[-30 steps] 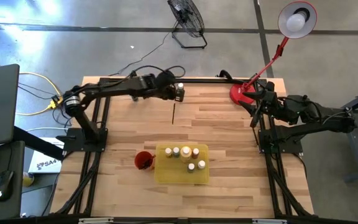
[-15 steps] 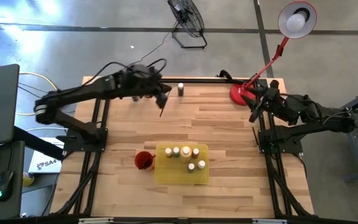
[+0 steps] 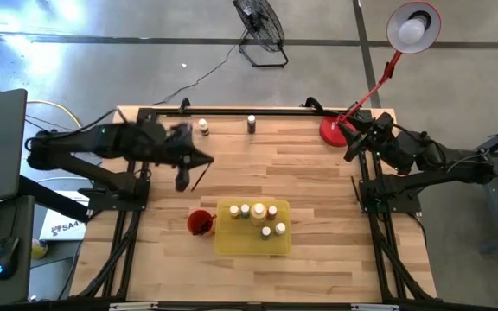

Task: Pick & Place Paint Supplies
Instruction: Put the silver paintbrush into the orange cup

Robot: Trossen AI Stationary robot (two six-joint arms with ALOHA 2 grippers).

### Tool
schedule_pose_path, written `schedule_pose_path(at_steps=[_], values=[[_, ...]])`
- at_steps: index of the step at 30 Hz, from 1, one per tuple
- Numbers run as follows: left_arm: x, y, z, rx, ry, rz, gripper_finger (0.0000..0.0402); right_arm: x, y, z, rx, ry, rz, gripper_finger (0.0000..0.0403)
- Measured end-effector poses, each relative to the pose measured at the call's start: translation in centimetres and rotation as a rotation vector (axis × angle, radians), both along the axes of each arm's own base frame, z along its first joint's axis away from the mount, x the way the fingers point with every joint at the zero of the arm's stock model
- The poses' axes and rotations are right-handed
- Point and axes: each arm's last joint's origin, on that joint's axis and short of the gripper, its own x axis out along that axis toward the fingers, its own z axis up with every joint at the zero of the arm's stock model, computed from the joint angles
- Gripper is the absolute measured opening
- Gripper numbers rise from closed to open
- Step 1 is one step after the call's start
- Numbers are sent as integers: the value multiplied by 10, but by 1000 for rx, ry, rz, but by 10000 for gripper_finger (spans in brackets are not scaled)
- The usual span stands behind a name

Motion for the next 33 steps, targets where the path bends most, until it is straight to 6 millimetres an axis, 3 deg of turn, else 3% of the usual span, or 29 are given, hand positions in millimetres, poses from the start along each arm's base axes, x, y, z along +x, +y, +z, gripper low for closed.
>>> schedule_pose_path(at_steps=[11, 15, 24, 27, 33], values=[[9, -65, -71, -45, -95, -197, 0, 14, 1, -2, 4, 15, 19, 174], [6, -79, -93, 6, -73, -182, 0, 16, 2, -3, 20, 14, 65, 174], [-1, -92, -119, 126, -43, -135, 0, 17, 3, -3, 52, -6, 114, 174], [1, -92, -135, 140, -24, -105, 0, 17, 3, -3, 51, -5, 114, 174], [1, -90, -149, 135, -40, -72, 0, 18, 4, -3, 53, -4, 130, 174]])
